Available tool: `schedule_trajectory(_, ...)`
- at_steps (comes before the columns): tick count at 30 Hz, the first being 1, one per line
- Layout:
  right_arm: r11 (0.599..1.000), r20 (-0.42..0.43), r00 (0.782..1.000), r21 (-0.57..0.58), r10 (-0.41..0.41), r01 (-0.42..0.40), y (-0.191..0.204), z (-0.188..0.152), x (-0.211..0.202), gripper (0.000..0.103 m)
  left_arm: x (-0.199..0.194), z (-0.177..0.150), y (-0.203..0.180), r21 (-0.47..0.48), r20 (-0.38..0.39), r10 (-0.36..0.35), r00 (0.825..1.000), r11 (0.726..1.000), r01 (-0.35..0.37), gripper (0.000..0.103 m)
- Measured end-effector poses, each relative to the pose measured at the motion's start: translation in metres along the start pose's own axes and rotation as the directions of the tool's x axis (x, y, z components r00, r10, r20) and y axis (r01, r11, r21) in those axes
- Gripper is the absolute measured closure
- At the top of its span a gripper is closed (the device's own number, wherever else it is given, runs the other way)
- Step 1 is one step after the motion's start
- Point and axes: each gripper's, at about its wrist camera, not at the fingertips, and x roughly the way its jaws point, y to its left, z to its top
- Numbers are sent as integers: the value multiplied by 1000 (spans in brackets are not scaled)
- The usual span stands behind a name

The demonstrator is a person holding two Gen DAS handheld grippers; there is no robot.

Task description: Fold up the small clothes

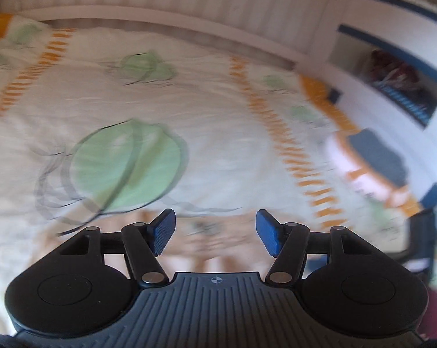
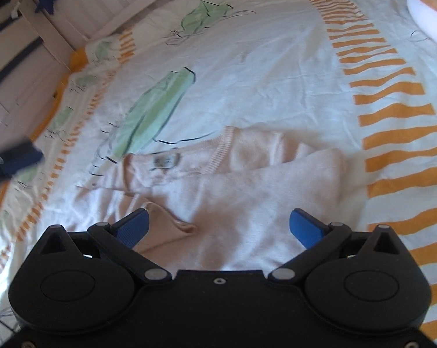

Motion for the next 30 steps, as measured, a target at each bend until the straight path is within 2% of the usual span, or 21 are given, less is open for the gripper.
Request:
schedule_trajectory(2, 999, 0, 999, 24, 44, -44, 0, -2, 3, 1, 0, -16, 22, -13, -27, 79, 996, 997, -79, 44)
schedule_trajectory(5, 991, 2, 994, 78, 110, -110, -1, -5, 7, 1, 0, -34, 56, -37, -67, 177, 982, 983, -179, 44)
schedule_trajectory(9, 975, 20, 985, 140, 170, -171, -5, -10, 11, 1, 5, -53, 90, -37, -147, 240, 959, 968, -248, 44)
schedule_trajectory(12, 976, 34, 983, 123, 179, -181, -1, -11, 10, 1, 15, -62, 100, -11, -209, 224, 952, 973, -231, 44)
schedule_trajectory(15, 976, 51, 980, 92, 191, -195, 5, -13, 7, 0, 31, -66, 96, 76, -284, 220, 933, 975, -207, 43)
schedule_trajectory(17, 972, 46, 977, 102, 208, -212, 7, -15, 6, 0, 39, -63, 95, 100, -301, 234, 925, 972, -213, 40)
schedule_trajectory(19, 968, 22, 978, 134, 209, -210, 10, -18, 9, 0, 41, -60, 95, 88, -306, 231, 924, 973, -214, 39)
schedule_trajectory(22, 969, -19, 979, 141, 205, -201, 22, -22, 17, 1, 41, -62, 91, 125, -305, 244, 921, 968, -215, 39)
schedule_trajectory(25, 977, -51, 982, 116, 184, -177, 40, -22, 27, 11, 38, -61, 89, 129, -302, 240, 923, 969, -210, 39)
schedule_trajectory(27, 976, -61, 983, 140, 176, -166, 48, -20, 34, 19, 39, -58, 86, 123, -298, 226, 927, 973, -198, 39)
schedule_trajectory(30, 981, -98, 987, 165, 124, -107, 57, -17, 48, 33, 31, -49, 83, 114, -258, 213, 942, 975, -189, 39)
